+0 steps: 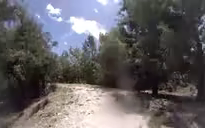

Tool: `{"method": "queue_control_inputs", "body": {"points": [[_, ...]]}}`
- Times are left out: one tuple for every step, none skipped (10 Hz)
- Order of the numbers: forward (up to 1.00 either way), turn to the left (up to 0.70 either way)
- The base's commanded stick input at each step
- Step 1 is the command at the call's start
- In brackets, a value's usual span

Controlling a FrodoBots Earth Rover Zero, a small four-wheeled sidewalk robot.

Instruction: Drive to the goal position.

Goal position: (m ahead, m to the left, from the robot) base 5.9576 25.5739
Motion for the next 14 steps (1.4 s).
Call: {"method": "queue_control_inputs", "body": {"points": [[0.85, 0.00], [0.85, 0.00], [0.85, 0.00], [0.85, 0.00], [0.85, 0.00], [0.85, 0.34], [0.85, 0.22], [0.85, 0.00], [0.85, 0.00], [0.85, 0.00], [0.85, 0.00], [0.85, 0.00], [0.85, 0.00], [0.85, 0.00]]}}
